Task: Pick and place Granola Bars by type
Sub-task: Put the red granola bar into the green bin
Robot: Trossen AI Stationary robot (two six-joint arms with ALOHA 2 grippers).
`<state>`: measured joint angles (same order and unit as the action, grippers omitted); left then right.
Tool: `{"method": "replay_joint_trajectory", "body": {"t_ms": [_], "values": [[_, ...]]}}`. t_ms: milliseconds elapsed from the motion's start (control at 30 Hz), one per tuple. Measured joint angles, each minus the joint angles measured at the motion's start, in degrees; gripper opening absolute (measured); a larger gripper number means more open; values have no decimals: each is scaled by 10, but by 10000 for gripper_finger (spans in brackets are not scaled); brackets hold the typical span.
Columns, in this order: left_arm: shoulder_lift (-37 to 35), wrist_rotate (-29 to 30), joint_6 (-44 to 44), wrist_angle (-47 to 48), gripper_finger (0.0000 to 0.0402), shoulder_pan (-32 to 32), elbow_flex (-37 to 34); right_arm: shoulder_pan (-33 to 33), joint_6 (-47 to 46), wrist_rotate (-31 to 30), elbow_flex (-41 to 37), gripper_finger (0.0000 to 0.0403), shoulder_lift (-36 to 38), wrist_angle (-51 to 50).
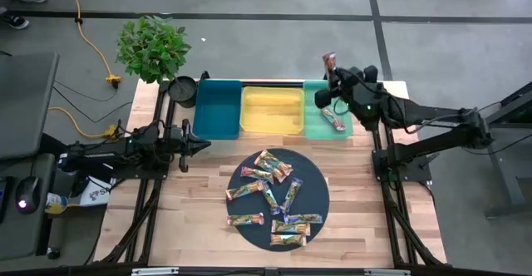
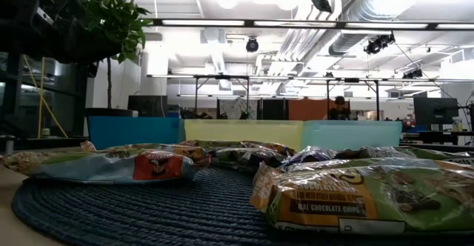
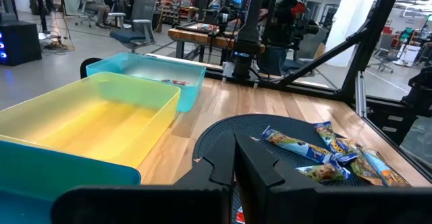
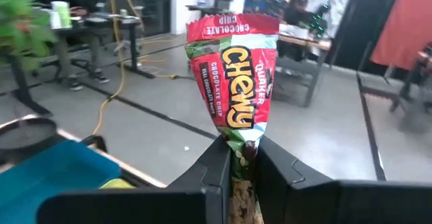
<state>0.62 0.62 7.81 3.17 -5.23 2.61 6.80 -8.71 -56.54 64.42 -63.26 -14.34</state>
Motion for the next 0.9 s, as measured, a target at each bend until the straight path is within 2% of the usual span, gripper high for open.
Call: {"method": "replay_joint_trajectory", "body": {"t_ms": [167,267,400,533,767,900], "values": [[0,0,0,0,7,0,0,77,-59,106,0,39,0,-31],[0,0,0,0,7,0,0,117,-63,153,0,39,-3,-47],[0,0,0,0,7,0,0,160,-66,193,13,39,-8,-97],[0,0,0,0,7,0,0,206,-90,225,53,39,-21,-193],[0,0,0,0,7,0,0,273,-96,315,126,39,-91,-340],[0,0,0,0,7,0,0,292,-116,367,129,39,-142,-383]]}}
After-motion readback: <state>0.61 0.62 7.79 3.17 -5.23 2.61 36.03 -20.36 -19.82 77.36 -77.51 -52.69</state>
